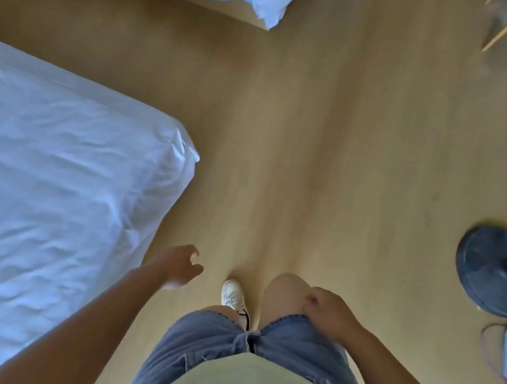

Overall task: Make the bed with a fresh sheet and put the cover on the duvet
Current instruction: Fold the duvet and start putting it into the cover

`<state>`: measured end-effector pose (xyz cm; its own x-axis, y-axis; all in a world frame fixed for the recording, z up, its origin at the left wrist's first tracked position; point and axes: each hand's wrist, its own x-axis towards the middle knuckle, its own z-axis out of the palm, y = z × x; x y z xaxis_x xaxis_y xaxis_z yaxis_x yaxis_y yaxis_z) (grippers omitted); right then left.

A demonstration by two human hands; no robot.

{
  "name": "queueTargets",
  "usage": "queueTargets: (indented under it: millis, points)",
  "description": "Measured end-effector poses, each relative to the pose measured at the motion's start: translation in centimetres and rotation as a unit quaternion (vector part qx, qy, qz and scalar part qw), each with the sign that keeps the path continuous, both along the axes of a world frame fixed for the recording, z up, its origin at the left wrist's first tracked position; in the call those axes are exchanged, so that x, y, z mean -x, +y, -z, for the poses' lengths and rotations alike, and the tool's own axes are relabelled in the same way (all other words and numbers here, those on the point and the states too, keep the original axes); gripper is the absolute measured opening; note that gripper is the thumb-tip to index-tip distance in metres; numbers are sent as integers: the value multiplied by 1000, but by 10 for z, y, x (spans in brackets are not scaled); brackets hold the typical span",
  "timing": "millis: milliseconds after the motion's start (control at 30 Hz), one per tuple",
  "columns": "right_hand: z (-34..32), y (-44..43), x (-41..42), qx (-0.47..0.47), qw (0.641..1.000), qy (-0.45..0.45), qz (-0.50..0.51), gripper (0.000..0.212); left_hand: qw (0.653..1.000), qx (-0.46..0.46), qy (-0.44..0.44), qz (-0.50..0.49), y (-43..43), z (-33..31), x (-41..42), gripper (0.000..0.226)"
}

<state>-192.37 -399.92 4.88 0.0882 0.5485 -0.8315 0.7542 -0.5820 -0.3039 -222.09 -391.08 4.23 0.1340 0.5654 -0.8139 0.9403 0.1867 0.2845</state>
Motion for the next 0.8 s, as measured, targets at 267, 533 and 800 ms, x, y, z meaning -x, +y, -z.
queueTargets:
  millis: [267,533,800]
  points:
    - [7,284,-8,-17,997,45,-68,11,990,23,-28,-133,211,16,-10,42]
    - [-30,580,24,-47,979,23,-196,18,936,26,-47,-347,371,4,11,37]
    - [-22,787,198,-33,944,78,-320,11,846,5,-78,-527,512,22,108,11]
